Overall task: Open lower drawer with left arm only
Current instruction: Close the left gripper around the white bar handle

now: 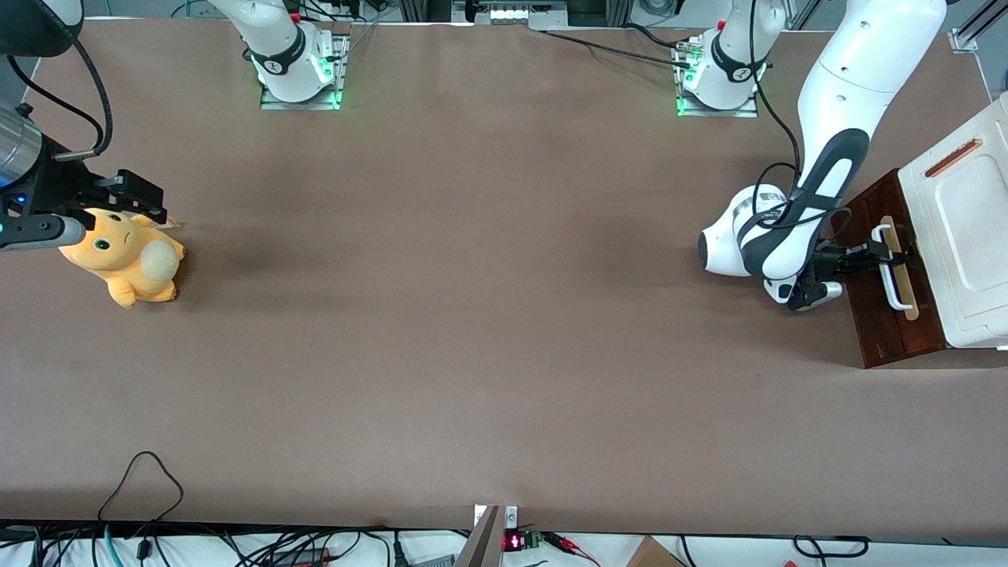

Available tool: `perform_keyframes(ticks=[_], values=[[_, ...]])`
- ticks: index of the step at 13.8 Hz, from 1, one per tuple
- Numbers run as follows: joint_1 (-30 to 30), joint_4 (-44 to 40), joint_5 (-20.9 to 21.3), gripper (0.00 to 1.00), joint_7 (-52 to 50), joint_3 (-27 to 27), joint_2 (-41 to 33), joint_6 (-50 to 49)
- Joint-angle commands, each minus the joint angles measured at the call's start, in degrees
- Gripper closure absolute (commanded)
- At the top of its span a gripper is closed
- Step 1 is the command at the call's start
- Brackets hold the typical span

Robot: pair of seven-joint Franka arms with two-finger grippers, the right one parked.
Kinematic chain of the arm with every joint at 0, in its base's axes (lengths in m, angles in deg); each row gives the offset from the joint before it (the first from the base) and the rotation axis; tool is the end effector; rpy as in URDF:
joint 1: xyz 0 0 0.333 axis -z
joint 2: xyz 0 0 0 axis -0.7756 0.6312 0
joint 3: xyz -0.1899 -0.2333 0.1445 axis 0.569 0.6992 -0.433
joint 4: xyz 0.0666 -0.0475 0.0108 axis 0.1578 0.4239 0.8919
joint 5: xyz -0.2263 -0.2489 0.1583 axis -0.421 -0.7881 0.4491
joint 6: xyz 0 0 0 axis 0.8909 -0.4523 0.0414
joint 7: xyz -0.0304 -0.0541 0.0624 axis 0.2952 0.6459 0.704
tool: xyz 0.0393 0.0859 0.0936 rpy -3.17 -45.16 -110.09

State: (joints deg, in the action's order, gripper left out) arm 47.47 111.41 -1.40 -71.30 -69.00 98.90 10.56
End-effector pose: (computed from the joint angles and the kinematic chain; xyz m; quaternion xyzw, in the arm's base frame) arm 0.5168 0.0634 0.1875 -0.7120 0.0171 -0.0049 0.7020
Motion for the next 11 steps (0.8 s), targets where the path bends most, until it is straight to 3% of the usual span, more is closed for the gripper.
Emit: perform_keyframes(ticks=[1,6,11], values=[[-0.21,-0.94,1.69,0.64,-0.41,-0.43,1.04,0.11],[-0.48,-0.94,1.69,0.64,-0.41,-0.79,1.31,0.11],[-0.39,-0.94,1.69,0.81,-0.41,-0.79,1.31,0.19]])
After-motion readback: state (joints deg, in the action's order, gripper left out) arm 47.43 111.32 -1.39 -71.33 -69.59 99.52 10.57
